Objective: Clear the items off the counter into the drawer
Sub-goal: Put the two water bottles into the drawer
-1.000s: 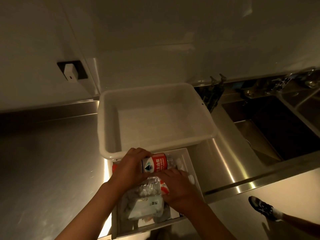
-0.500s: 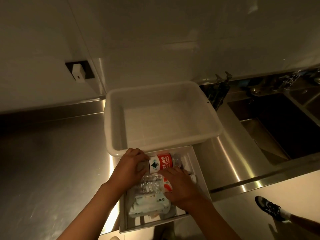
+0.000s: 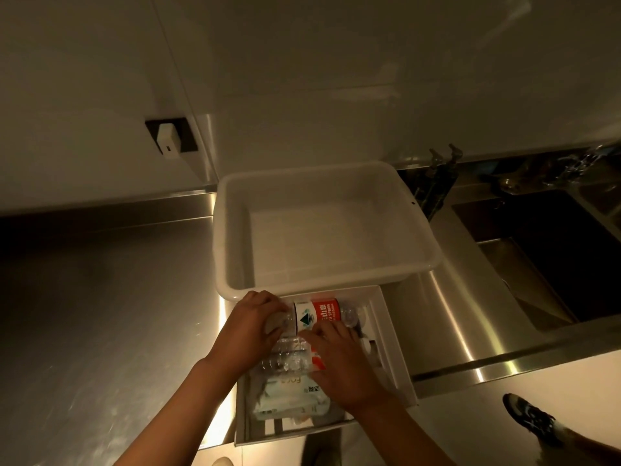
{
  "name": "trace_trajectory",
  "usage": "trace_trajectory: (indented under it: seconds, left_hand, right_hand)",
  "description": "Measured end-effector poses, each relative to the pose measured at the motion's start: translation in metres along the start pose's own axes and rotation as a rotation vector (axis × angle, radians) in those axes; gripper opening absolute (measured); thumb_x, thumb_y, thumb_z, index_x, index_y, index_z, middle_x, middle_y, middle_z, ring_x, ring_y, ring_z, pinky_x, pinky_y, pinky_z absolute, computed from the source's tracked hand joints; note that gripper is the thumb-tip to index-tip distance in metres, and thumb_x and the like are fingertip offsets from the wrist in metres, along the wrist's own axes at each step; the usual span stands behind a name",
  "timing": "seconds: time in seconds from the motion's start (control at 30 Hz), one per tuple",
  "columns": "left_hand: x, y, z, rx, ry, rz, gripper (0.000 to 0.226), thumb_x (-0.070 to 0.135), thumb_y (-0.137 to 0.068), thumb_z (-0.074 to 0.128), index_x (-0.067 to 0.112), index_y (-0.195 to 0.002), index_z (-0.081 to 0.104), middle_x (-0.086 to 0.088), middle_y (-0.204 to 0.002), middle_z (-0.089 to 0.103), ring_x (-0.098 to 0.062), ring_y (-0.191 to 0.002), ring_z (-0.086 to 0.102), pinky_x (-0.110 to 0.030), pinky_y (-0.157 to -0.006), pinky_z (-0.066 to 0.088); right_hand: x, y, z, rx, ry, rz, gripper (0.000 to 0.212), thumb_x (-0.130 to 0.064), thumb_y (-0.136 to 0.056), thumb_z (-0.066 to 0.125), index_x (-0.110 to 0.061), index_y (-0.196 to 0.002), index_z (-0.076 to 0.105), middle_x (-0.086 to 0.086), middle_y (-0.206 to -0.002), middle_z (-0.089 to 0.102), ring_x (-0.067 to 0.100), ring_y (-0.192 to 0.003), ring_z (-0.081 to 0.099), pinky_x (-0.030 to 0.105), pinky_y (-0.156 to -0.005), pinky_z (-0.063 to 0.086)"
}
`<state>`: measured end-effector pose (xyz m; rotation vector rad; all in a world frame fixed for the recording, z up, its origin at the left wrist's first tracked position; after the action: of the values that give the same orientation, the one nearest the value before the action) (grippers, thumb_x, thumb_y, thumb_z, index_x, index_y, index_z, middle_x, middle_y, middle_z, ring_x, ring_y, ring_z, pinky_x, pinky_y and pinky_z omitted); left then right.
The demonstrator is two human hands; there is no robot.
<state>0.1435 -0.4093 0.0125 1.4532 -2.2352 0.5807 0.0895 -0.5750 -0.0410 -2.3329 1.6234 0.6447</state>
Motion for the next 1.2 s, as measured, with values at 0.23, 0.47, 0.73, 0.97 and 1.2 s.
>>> trace_trajectory:
  seconds: [0.23, 0.47, 0.73, 0.97, 1.2]
  left_hand:
    - [0.001, 0.004, -0.003, 0.005, -0.021, -0.033, 0.038, 0.019, -0.079, 0.08, 0.027, -0.116, 0.072, 0.009, -0.113, 0.063, -0.016, -0.105, 0.054, -0.032, -0.087, 0.049]
    - [0.0, 0.006, -0.005, 0.01, -0.011, -0.056, 0.037, 0.018, -0.081, 0.078, 0.027, -0.116, 0.072, 0.009, -0.114, 0.063, -0.014, -0.107, 0.053, -0.028, -0.088, 0.047]
    - [0.002, 0.005, -0.007, 0.002, -0.033, -0.032, 0.03, 0.017, -0.081, 0.077, 0.023, -0.111, 0.073, 0.007, -0.113, 0.064, -0.017, -0.106, 0.055, -0.029, -0.088, 0.046]
    - [0.004, 0.008, -0.01, 0.008, -0.045, -0.044, 0.027, 0.016, -0.083, 0.075, 0.026, -0.108, 0.073, 0.01, -0.111, 0.063, -0.015, -0.105, 0.054, -0.027, -0.086, 0.046]
    - [0.0, 0.029, -0.031, 0.055, -0.067, -0.115, 0.028, 0.008, -0.083, 0.072, 0.026, -0.104, 0.074, 0.011, -0.108, 0.063, -0.014, -0.103, 0.053, -0.03, -0.083, 0.05]
  right_hand:
    - [0.001, 0.009, -0.005, -0.006, -0.149, 0.002, 0.07, -0.034, -0.081, 0.068, -0.042, -0.143, 0.036, -0.018, -0.143, 0.032, 0.01, -0.134, 0.031, 0.038, -0.114, 0.039]
    - [0.001, 0.008, -0.01, -0.014, -0.167, -0.011, 0.059, -0.033, -0.084, 0.065, -0.04, -0.139, 0.046, -0.021, -0.137, 0.039, 0.006, -0.132, 0.035, 0.036, -0.114, 0.039]
    - [-0.007, 0.001, -0.007, -0.036, -0.2, -0.002, 0.06, -0.03, -0.083, 0.066, -0.039, -0.138, 0.045, -0.022, -0.136, 0.039, 0.005, -0.13, 0.034, 0.036, -0.114, 0.038]
    - [-0.004, 0.003, -0.004, -0.053, -0.237, 0.017, 0.07, -0.05, -0.075, 0.071, -0.047, -0.139, 0.041, -0.028, -0.136, 0.033, 0.003, -0.129, 0.033, 0.036, -0.112, 0.04]
    - [-0.005, 0.001, -0.003, -0.028, -0.291, -0.003, 0.067, -0.06, -0.073, 0.068, -0.047, -0.134, 0.044, -0.032, -0.131, 0.031, -0.002, -0.122, 0.036, 0.034, -0.108, 0.043]
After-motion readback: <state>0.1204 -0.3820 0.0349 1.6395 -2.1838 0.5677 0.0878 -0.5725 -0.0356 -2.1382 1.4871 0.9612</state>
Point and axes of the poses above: each hand's wrist, its own y-axis away from the middle knuckle, its own z-axis out of the palm, x = y × z, the point moved 7 cm from there along -y, towards the middle knuckle
